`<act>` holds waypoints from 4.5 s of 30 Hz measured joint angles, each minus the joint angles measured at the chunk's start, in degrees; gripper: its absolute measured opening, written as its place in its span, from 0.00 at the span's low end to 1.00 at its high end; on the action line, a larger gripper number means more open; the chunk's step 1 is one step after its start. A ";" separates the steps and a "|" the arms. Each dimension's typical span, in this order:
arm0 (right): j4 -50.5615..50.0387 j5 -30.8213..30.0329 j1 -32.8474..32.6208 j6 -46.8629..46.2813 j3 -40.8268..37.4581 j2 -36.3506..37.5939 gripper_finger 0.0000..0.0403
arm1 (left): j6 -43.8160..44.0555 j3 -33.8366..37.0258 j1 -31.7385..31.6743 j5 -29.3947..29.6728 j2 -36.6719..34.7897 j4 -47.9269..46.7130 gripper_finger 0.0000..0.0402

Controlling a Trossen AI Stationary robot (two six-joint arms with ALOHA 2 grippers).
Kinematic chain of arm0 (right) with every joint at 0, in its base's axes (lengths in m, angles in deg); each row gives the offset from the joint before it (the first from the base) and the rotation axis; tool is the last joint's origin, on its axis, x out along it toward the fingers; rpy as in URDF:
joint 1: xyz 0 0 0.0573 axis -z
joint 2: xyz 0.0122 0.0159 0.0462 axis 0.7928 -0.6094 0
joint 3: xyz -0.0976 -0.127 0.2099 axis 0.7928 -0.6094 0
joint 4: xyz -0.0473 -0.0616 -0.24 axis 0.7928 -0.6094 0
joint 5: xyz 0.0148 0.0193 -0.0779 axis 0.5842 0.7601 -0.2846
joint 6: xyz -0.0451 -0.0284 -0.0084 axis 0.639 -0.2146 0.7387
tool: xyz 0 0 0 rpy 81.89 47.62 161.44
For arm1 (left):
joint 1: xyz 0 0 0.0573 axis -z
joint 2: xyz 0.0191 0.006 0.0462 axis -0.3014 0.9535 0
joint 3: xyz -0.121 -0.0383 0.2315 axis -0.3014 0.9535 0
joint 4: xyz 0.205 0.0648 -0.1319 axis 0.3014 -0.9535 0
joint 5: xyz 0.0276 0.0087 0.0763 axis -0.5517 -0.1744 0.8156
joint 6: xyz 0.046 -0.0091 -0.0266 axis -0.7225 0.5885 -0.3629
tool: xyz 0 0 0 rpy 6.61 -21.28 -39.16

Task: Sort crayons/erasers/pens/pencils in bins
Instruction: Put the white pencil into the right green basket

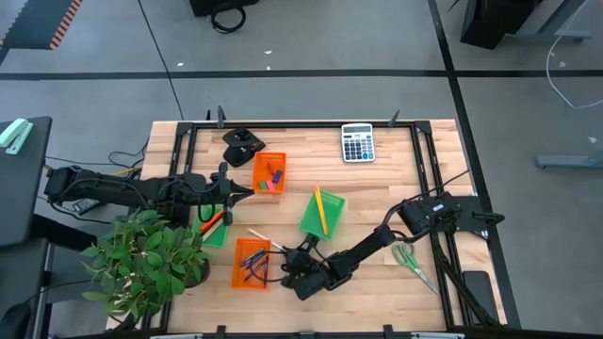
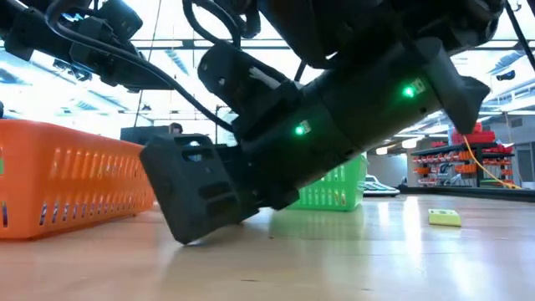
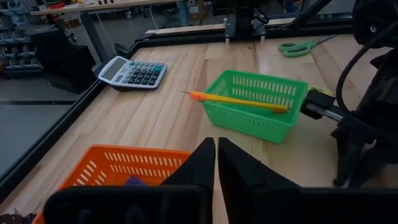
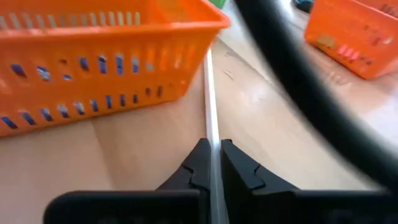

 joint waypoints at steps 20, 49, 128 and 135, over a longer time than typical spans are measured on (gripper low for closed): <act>-30.16 -7.97 -8.56 -3.31 -0.20 22.43 0.06 | 0.87 0.02 0.13 -0.04 0.00 0.03 0.06; -57.10 -8.31 0.83 -42.03 -15.05 24.66 0.10 | 0.19 0.02 0.14 -0.04 0.00 0.00 0.08; -29.81 -21.72 -1.99 -63.36 -26.03 26.51 0.10 | 0.46 0.02 0.14 -0.04 0.02 -0.13 0.09; -29.74 -20.16 -2.01 -62.29 -26.03 26.51 0.11 | 0.50 0.02 0.15 -0.04 0.00 -0.13 0.07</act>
